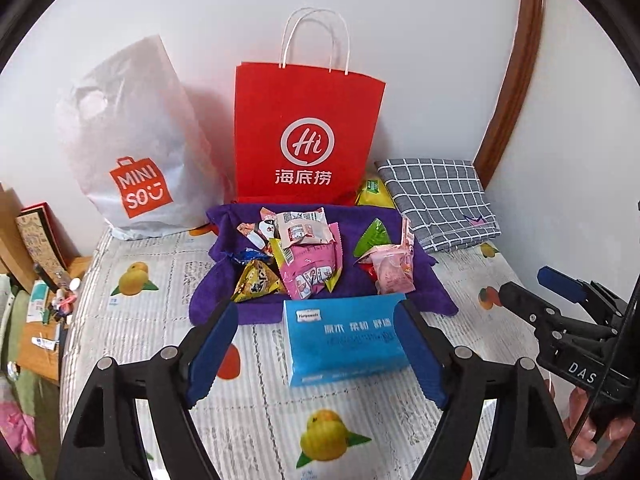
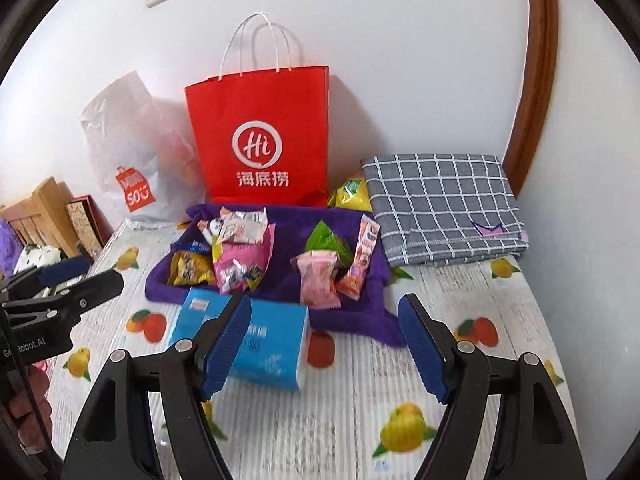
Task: Organize snacks
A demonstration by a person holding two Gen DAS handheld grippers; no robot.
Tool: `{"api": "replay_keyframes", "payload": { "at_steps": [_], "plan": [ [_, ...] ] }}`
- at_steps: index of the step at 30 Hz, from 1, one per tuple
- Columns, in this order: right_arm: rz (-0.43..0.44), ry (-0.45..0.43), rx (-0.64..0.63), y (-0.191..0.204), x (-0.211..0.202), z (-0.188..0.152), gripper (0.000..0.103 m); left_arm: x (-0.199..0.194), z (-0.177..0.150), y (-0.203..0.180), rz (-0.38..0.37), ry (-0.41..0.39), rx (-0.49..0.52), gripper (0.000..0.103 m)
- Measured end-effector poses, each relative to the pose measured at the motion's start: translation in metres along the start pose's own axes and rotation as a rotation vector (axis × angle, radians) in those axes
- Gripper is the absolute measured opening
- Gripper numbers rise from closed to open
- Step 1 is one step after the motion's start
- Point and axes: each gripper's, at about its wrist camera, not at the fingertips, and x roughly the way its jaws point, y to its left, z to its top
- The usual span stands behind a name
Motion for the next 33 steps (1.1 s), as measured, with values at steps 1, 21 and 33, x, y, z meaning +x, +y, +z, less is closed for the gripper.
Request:
{"api": "replay_keyframes", "payload": {
  "at_steps": [1, 21, 33],
  "plan": [
    [-0.002, -0.003, 0.005, 0.000, -0.004, -0.003, 0.076, -0.005, -0.003, -0.001, 0.007, -0.009, 0.000, 0.083],
    [-0.046, -0.042, 0.055, 0.000, -0.054, -0.041, 0.102, -0.050, -0.034, -0.013, 0.090, -0.054, 0.008, 0.089],
    [-0.042, -0.046, 0.063, -0.003, -0.063, -0.047, 0.102, -0.055, -0.038, -0.018, 0.087, -0.057, 0.015, 0.089]
  ]
}}
